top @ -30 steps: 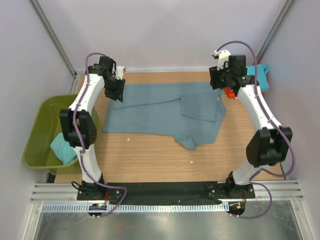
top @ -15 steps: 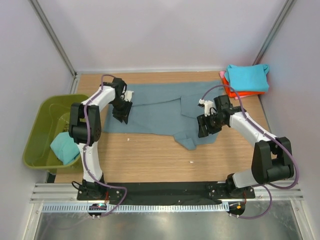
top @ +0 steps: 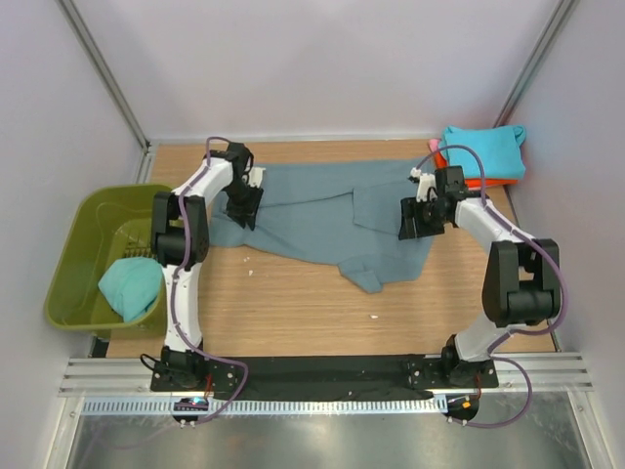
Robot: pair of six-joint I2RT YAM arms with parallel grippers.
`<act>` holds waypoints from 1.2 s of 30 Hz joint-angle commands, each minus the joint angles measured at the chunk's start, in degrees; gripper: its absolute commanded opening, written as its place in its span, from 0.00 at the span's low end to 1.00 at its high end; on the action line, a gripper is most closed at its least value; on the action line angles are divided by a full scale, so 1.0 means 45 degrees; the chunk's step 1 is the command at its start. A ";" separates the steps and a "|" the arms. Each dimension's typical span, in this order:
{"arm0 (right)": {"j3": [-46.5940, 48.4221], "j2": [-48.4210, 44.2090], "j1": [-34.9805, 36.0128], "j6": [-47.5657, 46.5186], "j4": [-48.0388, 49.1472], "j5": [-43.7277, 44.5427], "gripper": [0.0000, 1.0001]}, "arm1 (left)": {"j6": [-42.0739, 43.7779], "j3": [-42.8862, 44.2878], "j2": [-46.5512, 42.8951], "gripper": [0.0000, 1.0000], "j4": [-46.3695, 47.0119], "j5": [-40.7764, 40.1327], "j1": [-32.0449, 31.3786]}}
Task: Fold and stack the t-shirts
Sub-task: Fold the tshirt
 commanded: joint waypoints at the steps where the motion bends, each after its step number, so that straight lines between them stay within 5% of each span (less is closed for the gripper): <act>1: 0.1570 0.1262 -0.0438 0.0618 0.0883 0.0434 0.62 | -0.0141 0.1358 0.0738 0.34 -0.0376 -0.0060 0.0010; 16: 0.4638 0.4508 -0.0927 0.0755 0.0883 0.0590 0.62 | -0.0063 -0.2956 -0.3068 0.34 -0.0084 0.0175 0.0029; 27: 0.6728 0.6462 -0.0927 0.0481 0.0629 0.1059 0.63 | 0.0172 0.1122 -0.0689 0.33 -0.0963 -0.0294 0.0029; 36: 0.7626 0.7595 -0.0927 0.0110 0.0473 0.1606 0.63 | 0.0211 0.1983 0.1400 0.33 -0.0885 -0.0646 0.0010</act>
